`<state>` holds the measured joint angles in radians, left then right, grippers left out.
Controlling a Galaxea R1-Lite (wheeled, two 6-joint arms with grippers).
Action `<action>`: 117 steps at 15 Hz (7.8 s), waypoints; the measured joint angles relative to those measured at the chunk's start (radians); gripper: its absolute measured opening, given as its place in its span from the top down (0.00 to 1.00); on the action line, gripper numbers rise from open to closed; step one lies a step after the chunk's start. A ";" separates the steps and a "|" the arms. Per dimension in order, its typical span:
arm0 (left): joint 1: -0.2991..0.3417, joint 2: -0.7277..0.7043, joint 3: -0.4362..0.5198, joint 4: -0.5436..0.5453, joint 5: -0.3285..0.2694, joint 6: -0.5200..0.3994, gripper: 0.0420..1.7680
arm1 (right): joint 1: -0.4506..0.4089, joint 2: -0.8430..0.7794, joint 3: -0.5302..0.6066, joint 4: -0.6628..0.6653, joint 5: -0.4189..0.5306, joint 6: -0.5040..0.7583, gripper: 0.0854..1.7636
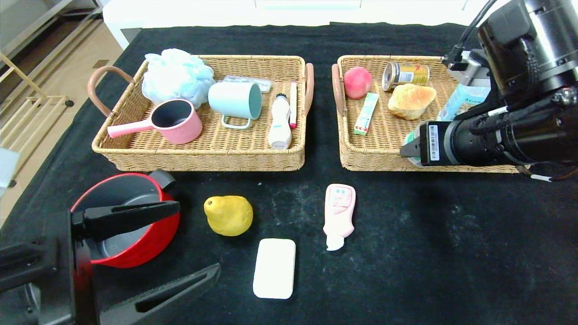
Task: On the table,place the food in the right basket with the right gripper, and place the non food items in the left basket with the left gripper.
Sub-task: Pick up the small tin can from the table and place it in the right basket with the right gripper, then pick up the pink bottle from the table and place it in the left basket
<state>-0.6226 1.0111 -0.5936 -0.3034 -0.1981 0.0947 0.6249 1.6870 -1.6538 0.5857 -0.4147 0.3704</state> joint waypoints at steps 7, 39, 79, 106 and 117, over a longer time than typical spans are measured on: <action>0.000 -0.005 -0.001 -0.001 0.003 0.008 0.03 | -0.050 0.110 -0.137 -0.132 -0.001 -0.091 0.37; 0.000 -0.016 -0.004 0.002 0.005 0.008 0.03 | -0.012 0.063 -0.111 -0.033 0.003 -0.094 0.05; 0.001 -0.014 -0.005 0.000 0.006 0.008 0.03 | 0.272 0.399 -0.179 0.061 -0.219 0.221 0.49; 0.003 -0.021 -0.005 0.000 0.009 0.018 0.03 | 0.376 0.310 -0.296 0.096 -0.222 0.083 0.54; 0.013 -0.038 -0.015 0.000 0.016 0.025 0.03 | 0.333 0.420 -0.328 -0.581 -0.213 -0.281 0.54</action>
<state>-0.6094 0.9732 -0.6089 -0.3030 -0.1821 0.1196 0.9583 2.1074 -1.9819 0.0047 -0.6272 0.0898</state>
